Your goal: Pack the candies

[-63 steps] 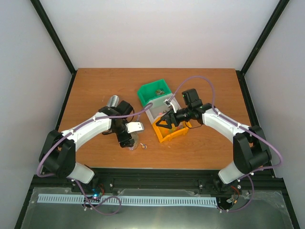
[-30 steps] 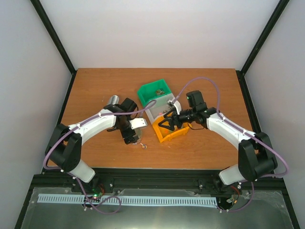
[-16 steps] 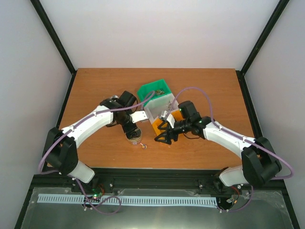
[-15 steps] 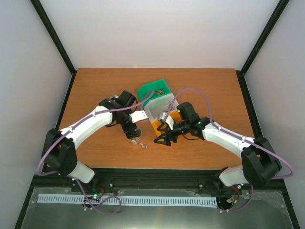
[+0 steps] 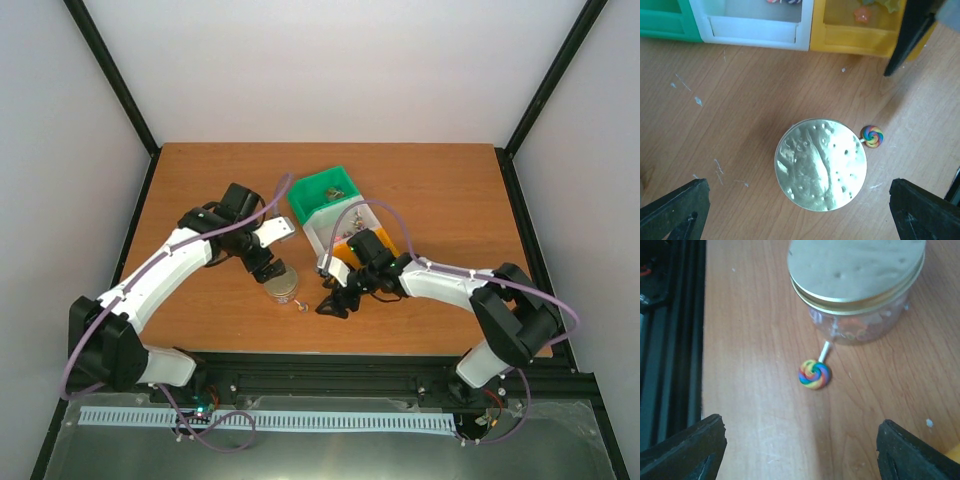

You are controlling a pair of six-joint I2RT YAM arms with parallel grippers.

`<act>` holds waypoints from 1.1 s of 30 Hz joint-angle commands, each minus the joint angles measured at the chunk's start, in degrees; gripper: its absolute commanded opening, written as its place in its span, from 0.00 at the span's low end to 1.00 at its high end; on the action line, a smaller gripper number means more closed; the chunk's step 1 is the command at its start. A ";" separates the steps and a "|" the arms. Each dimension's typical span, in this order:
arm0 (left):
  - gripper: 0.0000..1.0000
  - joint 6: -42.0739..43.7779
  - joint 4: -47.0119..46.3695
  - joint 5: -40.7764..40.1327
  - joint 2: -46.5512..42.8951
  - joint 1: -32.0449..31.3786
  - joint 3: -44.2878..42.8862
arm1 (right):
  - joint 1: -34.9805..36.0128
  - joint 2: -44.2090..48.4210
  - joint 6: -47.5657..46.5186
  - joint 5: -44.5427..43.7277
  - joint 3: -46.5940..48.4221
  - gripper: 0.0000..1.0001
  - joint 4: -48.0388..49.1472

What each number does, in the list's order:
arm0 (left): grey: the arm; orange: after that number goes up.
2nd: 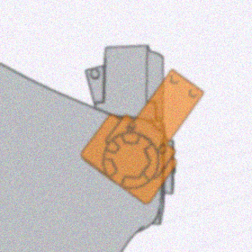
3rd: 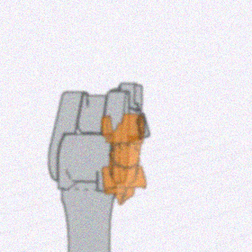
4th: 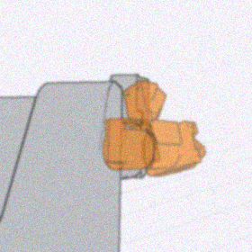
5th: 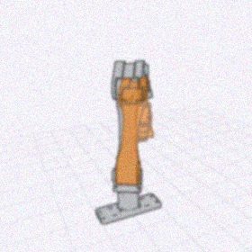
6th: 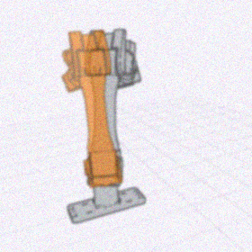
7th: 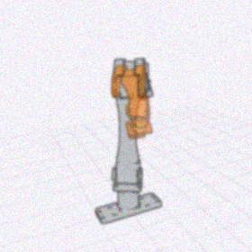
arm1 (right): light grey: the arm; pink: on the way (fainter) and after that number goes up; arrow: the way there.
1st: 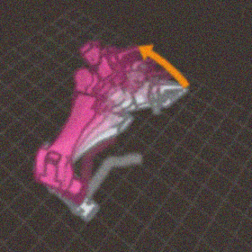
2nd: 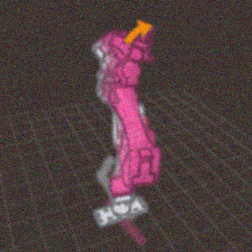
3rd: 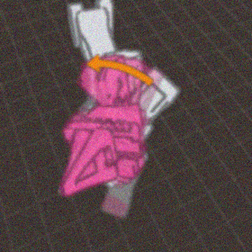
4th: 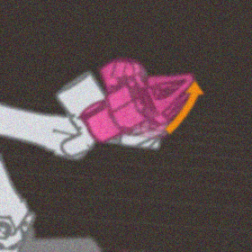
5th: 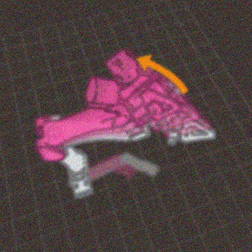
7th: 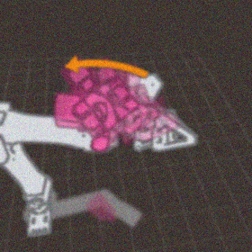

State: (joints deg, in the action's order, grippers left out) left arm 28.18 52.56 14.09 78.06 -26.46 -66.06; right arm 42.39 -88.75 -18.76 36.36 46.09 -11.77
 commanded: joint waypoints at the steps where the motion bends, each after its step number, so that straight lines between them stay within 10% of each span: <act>1: 1.00 -1.70 1.19 2.40 -2.39 0.74 1.20 | -0.61 -4.03 -1.32 -3.26 -0.02 0.82 -0.42; 13: 1.00 -0.62 1.81 3.05 -3.82 1.04 2.66 | -7.21 -5.64 -3.36 -7.76 5.25 0.80 -3.19; 33: 0.97 5.92 0.73 9.62 -6.88 2.07 6.54 | 2.16 -12.05 4.52 -6.51 -6.17 0.85 43.67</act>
State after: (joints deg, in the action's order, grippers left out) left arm 31.09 53.93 22.28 71.99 -24.80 -59.57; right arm 42.50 -97.89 -12.84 31.00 40.01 22.90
